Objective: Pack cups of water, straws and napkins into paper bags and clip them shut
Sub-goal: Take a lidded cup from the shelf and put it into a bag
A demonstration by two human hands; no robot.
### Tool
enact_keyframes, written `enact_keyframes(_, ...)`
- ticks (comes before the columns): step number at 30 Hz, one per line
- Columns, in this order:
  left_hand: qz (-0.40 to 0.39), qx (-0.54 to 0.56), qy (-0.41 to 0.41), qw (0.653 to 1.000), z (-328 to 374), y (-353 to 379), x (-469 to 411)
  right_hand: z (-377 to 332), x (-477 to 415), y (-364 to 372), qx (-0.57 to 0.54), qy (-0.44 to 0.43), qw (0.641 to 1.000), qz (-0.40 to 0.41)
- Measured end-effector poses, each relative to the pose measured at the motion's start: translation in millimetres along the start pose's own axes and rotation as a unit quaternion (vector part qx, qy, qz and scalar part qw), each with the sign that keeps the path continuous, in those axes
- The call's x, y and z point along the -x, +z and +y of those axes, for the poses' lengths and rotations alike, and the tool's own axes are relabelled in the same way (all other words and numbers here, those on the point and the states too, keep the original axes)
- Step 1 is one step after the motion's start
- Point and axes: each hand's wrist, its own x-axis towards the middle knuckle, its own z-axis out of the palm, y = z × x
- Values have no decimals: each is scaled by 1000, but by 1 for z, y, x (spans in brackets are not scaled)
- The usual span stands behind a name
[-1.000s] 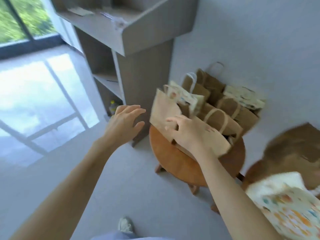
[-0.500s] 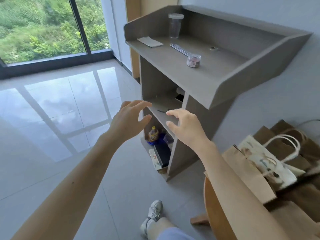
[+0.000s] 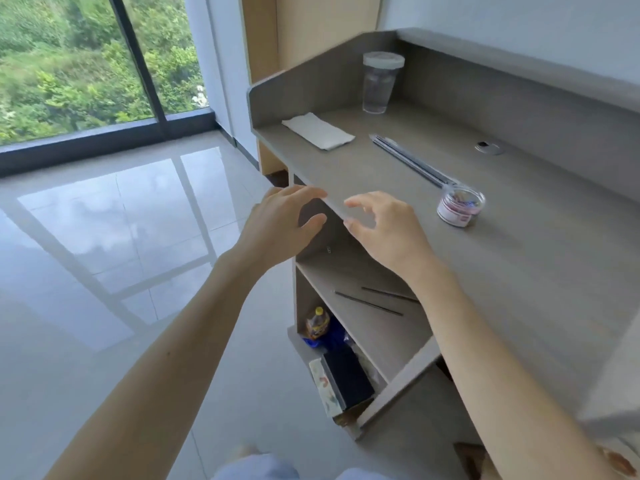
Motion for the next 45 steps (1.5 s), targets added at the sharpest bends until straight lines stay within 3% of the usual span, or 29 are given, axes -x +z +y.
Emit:
enact_keyframes(10,-58,7,159,986,-90,-5,-197,28,-154,25,89,123,987,48)
enact_keyframes(17,-67,3,209,976,-105,-7,-303,46,-244,32,59,169,976,122)
enact_keyframes(22,-32,33,238,970,-95,-9,-368,72,-302,21,74,173,966,176)
enact_keyframes(28,-20,59,230,971,-87,9,-408,110,-362,0,96,177,953,225)
enact_keyframes(37,-17,65,208,976,-89,27,-440,148,-412,2,95,187,958,197)
enact_keyframes(45,-28,93,219,971,-94,34,-450,166,-443,15,26,199,956,213)
